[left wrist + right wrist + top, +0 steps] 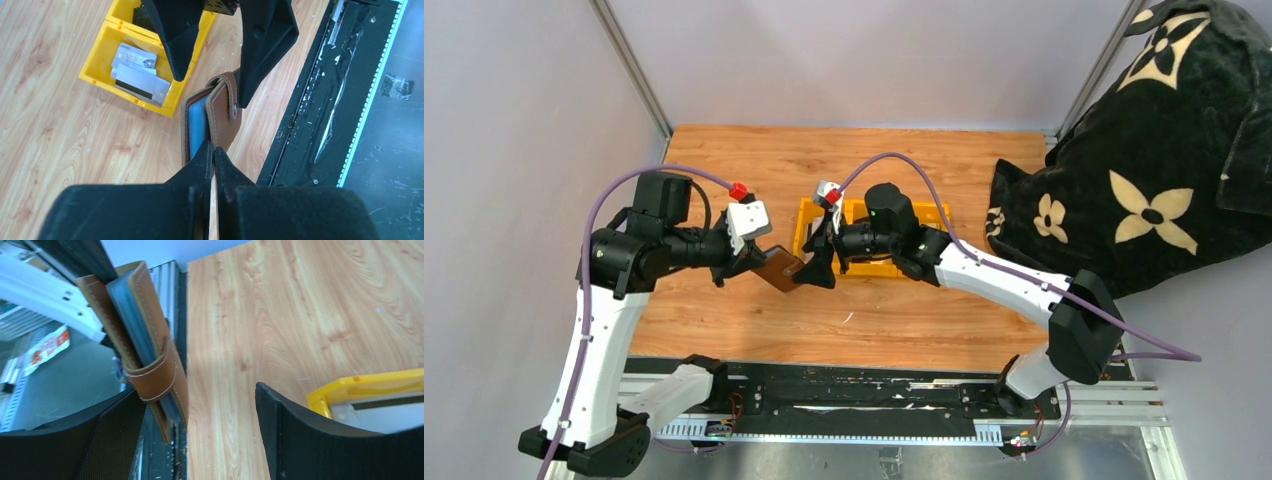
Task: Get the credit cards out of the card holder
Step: Open the card holder at the center of the board.
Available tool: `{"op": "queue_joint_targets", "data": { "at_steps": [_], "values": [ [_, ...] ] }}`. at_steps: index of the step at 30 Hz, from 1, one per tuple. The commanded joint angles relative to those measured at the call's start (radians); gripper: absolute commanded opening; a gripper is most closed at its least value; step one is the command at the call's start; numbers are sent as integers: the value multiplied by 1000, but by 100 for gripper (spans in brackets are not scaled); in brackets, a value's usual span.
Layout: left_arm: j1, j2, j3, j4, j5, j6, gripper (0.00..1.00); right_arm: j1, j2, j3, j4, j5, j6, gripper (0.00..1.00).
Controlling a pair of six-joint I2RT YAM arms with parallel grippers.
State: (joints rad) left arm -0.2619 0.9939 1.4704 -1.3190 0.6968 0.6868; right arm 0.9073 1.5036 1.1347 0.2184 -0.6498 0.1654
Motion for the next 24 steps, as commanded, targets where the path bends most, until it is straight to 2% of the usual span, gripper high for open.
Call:
{"op": "queue_joint_targets", "data": {
  "at_steps": [1, 4, 9, 10, 11, 12, 13, 14, 15, 16, 17, 24],
  "values": [
    [-11, -24, 30, -17, 27, -41, 0, -13, -21, 21, 37, -239, 55, 77],
    [-11, -24, 36, -16, 23, -48, 0, -13, 2, 46, 42, -330, 113, 63],
    [-11, -23, 45, -15, 13, -47, 0, -13, 15, 58, 55, -363, 172, 35],
    [-11, -23, 47, -14, 12, -45, 0, -12, 13, 55, 69, -361, 182, 28],
    [-11, -21, 49, -14, 12, -43, 0, -12, 8, 56, 78, -355, 188, 15],
    [-11, -17, 56, -13, 11, -42, 7, -14, 2, 61, 71, -342, 187, 2],
    [-11, -9, 63, -13, 9, -51, 23, -15, -5, 65, 61, -321, 183, 0],
    [-10, -2, 72, -13, 4, -67, 47, -18, -14, 66, 58, -305, 183, 0],
    [-11, 3, 82, -10, -3, -97, 83, -22, -22, 67, 57, -288, 184, 0],
    [-10, 6, 82, 9, -15, -123, 95, -28, -36, 68, 58, -277, 184, 0],
    [-11, 2, 74, 43, -40, -203, 100, -34, -52, 65, 58, -252, 184, 0],
    [-11, -103, -15, 323, -119, -596, 100, -62, -205, -12, 167, -88, 189, 0]
  ]
}}
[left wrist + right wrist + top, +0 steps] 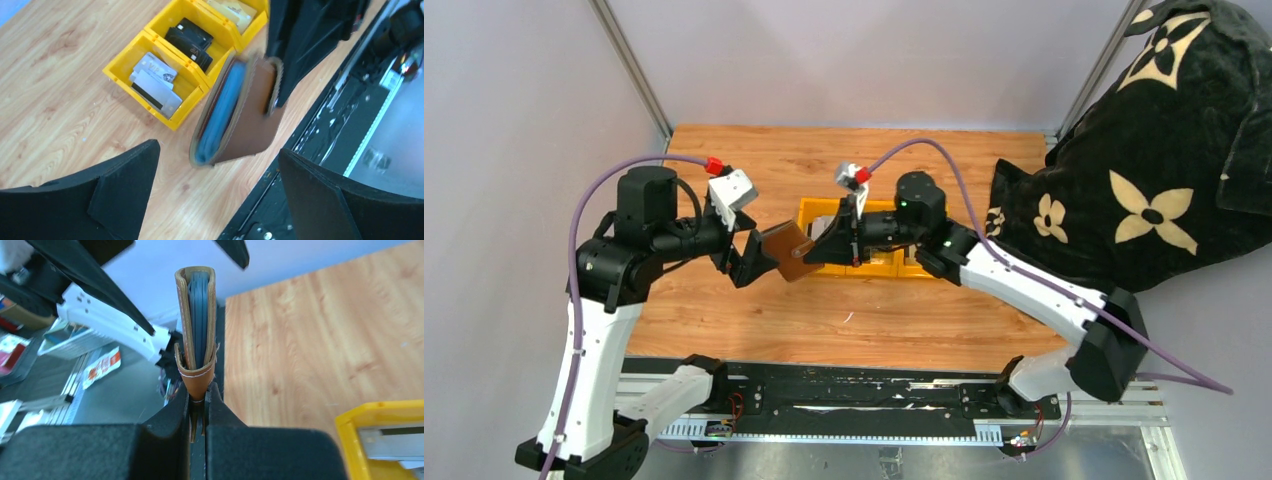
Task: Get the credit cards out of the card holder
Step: Open the card holder at the center of the board.
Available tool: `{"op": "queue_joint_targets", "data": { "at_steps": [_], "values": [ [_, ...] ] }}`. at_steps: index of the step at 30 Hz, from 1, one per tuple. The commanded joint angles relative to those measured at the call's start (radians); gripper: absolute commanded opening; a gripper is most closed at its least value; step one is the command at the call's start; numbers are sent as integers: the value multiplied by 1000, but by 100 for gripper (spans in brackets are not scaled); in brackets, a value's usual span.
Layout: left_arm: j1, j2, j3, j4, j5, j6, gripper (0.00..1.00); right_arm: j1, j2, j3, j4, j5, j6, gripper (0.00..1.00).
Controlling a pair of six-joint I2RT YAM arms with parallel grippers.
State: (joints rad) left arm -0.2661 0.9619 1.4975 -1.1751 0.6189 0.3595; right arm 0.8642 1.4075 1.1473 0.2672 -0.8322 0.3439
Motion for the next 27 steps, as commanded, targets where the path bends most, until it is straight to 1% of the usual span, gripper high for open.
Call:
{"op": "queue_joint_targets", "data": {
  "at_steps": [1, 3, 6, 10, 15, 17, 21, 23, 25, 26, 27],
  "values": [
    [-7, -88, -62, 211, -28, -325, 100, -19, -125, -32, 137, 108, 18, 0],
    [-6, -112, -107, 264, 29, -408, 100, -19, -154, -42, 188, 134, 42, 0],
    [-6, -133, -166, 322, 83, -509, 99, -19, -166, -35, 221, 158, 72, 0],
    [-7, -141, -192, 372, 133, -557, 92, -19, -160, -18, 238, 160, 100, 0],
    [-7, -143, -218, 473, 258, -660, 84, -17, -148, -26, 270, 169, 129, 0],
    [-7, -144, -225, 501, 261, -664, 73, -16, -140, -31, 294, 156, 145, 0],
    [-7, -133, -220, 503, 223, -639, 40, -11, -130, -36, 301, 156, 153, 0],
    [-7, -126, -216, 500, 203, -634, 27, -11, -126, -39, 294, 159, 152, 0],
    [-7, -126, -218, 498, 182, -622, 16, -10, -117, -35, 278, 161, 149, 0],
    [-7, -126, -223, 497, 171, -616, 13, -10, -112, -33, 268, 167, 149, 3],
    [-7, -127, -226, 496, 161, -610, 9, -10, -107, -30, 257, 175, 149, 12]
  ]
}}
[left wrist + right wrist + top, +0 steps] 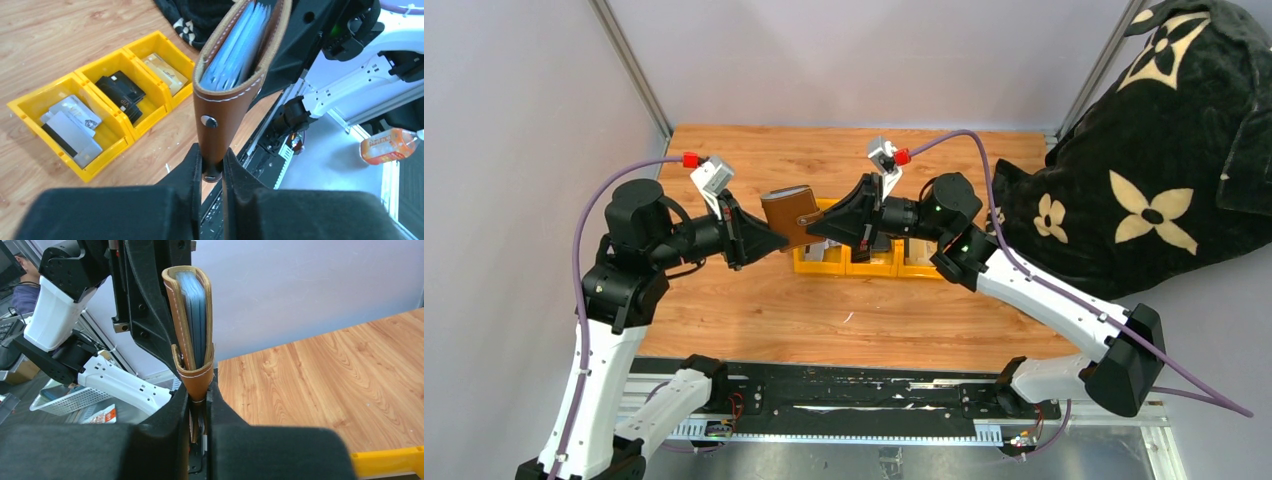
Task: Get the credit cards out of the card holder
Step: Open the card holder at the center of the board.
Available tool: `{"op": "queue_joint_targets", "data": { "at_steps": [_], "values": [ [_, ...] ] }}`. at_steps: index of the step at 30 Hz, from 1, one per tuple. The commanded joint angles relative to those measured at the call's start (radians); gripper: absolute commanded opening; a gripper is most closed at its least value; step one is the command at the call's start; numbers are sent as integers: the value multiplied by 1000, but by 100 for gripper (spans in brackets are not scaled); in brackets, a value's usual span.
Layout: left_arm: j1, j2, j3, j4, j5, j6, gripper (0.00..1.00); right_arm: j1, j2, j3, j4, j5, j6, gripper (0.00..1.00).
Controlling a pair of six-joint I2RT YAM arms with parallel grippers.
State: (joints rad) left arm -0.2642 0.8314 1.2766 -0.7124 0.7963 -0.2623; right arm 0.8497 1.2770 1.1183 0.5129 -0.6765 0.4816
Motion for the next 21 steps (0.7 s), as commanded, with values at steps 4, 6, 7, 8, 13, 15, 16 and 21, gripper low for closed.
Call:
{"op": "queue_joint_targets", "data": {
  "at_steps": [4, 6, 7, 8, 13, 15, 16, 21],
  "values": [
    [-9, -9, -26, 14, -122, 45, 0, 7, 23, 42, -158, 225, -35, 55],
    [-9, -15, -36, 0, -234, 69, 0, 16, 3, 68, -267, 418, -48, 64],
    [-9, -17, -40, -7, -310, 78, 0, 29, -10, 67, -293, 498, -62, 70],
    [-8, -19, -45, -15, -380, 83, 0, 53, -25, 62, -308, 577, -81, 74],
    [-8, -44, -106, -3, -545, 84, 0, 231, -8, 121, -385, 967, -201, 71],
    [-9, -51, -124, 1, -529, 63, 0, 278, 44, 186, -447, 1029, -208, 67],
    [-9, -52, -126, 0, -525, 54, 0, 293, 73, 222, -474, 1046, -214, 65],
    [-9, -66, -122, -3, -519, 44, 0, 335, 215, 399, -604, 1083, -235, 58]
  ]
}}
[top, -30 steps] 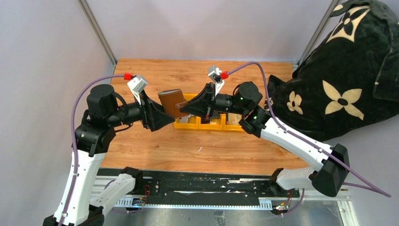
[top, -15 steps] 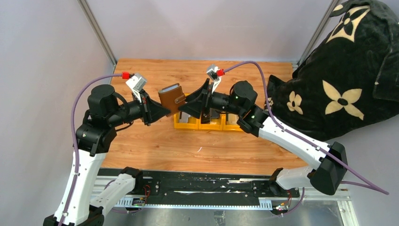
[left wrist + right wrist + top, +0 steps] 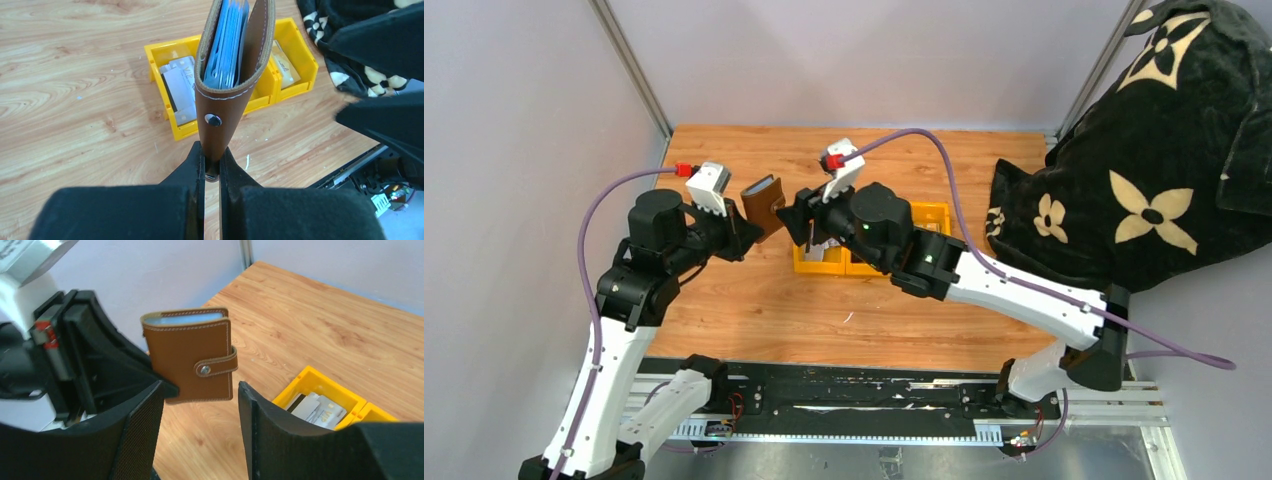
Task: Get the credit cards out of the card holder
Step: Open the card holder at the center of the board.
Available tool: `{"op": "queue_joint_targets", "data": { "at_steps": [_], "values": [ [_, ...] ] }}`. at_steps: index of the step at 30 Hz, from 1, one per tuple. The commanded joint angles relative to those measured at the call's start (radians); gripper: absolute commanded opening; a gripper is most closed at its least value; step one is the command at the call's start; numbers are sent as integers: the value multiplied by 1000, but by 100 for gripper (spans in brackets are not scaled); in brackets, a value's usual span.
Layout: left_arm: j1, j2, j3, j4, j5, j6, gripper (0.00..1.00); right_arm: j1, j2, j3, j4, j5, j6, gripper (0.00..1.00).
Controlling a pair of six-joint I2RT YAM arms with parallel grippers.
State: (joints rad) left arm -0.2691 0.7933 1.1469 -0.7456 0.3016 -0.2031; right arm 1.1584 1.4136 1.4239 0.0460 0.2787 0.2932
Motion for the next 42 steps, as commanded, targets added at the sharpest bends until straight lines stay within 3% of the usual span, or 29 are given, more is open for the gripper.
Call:
{"op": "queue_joint_targets", "data": {
  "at_steps": [1, 18, 28, 34, 42],
  "values": [
    [-4, -34, 9, 30, -23, -17, 0, 30, 97, 115, -142, 129, -48, 58],
    [-4, -41, 8, 23, 20, -52, 0, 78, 192, 195, -123, 189, -95, 54],
    [-4, -36, 12, 28, 67, -75, 0, 107, 257, 273, -148, 323, -157, 50],
    [-4, -34, 8, 28, 108, -95, 0, 122, 290, 300, -122, 477, -219, 27],
    [-4, -38, 11, 20, 105, -85, 0, 127, 335, 321, -114, 541, -247, 0]
  ]
}}
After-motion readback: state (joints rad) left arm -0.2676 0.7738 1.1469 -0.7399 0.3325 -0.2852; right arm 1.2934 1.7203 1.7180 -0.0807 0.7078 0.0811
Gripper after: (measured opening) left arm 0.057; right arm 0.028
